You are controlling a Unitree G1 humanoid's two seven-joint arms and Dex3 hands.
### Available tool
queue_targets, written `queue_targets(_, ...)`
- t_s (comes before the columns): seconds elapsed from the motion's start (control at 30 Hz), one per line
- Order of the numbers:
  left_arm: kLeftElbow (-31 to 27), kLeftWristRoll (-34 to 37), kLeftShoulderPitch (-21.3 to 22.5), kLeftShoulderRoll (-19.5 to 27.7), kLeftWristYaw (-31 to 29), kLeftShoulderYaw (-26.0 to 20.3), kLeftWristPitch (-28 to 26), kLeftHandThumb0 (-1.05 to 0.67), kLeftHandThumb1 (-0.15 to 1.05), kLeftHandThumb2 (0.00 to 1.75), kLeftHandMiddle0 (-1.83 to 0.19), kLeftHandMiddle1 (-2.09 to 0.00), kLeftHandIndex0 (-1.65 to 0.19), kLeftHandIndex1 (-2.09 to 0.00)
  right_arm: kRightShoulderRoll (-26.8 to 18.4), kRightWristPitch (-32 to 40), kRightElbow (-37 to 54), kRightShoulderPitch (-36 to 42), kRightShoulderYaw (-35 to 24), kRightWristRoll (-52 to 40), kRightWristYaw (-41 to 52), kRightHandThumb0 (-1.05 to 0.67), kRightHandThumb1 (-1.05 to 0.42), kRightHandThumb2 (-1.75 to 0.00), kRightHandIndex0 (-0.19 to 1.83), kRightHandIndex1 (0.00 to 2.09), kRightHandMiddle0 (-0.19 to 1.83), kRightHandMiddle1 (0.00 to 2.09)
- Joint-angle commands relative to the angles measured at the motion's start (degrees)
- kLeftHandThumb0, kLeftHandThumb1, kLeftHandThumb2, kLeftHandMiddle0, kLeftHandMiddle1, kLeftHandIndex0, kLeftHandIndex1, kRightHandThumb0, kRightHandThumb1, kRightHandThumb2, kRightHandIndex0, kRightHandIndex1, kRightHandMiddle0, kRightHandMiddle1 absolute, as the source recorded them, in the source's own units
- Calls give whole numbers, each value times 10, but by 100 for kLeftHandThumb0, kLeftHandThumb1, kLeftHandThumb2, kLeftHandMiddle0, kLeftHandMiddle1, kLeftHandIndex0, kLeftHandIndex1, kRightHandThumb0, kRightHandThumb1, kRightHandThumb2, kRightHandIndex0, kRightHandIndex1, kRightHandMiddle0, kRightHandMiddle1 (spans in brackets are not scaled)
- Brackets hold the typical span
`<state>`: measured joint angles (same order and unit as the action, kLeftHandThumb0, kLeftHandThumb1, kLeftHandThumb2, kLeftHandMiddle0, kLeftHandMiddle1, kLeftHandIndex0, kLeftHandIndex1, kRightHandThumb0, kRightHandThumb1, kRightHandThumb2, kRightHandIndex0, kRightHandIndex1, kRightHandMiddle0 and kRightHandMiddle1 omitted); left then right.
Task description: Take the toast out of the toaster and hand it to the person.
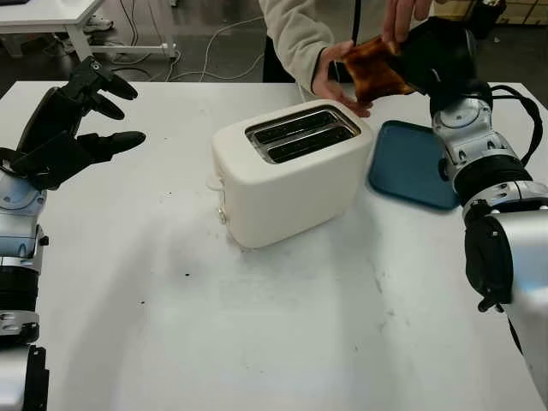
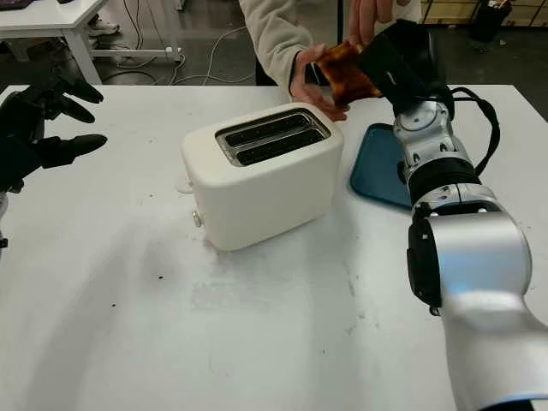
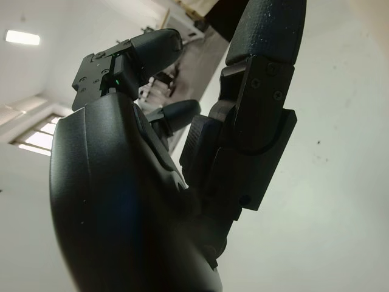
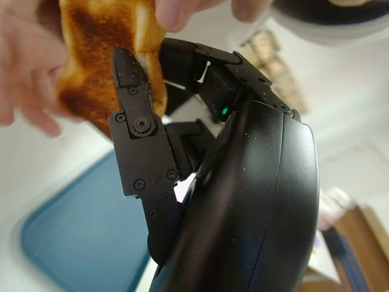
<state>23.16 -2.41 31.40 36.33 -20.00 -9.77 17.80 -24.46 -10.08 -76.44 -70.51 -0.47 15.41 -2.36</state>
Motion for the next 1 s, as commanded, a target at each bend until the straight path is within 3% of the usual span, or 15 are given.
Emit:
queue_targets(0.0, -2, 5, -4, 0, -3, 1, -3, -105, 92, 11, 0, -164, 0, -154, -9, -1, 8, -11, -2, -11, 45, -80, -89, 0, 14, 13, 20, 4)
queue_targets(0.1, -2, 4, -6, 1, -1, 0, 0, -105, 92, 12, 0, -164, 0, -154, -20, -17, 13, -8, 16, 7, 72, -86, -91, -1, 2, 1, 2, 0)
queue_targets(0.47, 0, 13, -7, -3, -5, -2, -1, -105, 92, 12, 0, -163, 0, -153, -48, -48, 46, 23, 1, -13, 67, -97, -85, -1, 0, 0, 0, 0)
queue_targets(0.6, 0, 24, -14, -9, -8, -7, 4, -105, 92, 10, 0, -163, -1, -153, -46, -103, 105, 88, -33, -49, 28, -84, -84, 0, 0, 0, 0, 0)
queue_targets(0.7, -14, 38, -28, -13, -11, -12, -4, -105, 92, 7, 0, -163, -1, -152, -25, -155, 198, 178, -78, -128, 76, -62, -81, 0, 0, 0, 0, 0)
queue_targets(0.83, -43, 67, -59, -30, -11, -25, -16, -105, 91, 2, 0, -161, -7, -146, 9, -175, 413, 355, -107, -198, 98, -57, -77, 0, 10, 6, 12, 6)
queue_targets(0.97, -74, 85, -100, -48, -8, -30, -24, -105, 91, 1, -1, -161, -8, -145, 75, -167, 619, 519, -108, -234, 78, -54, -80, -1, 23, 12, 25, 11)
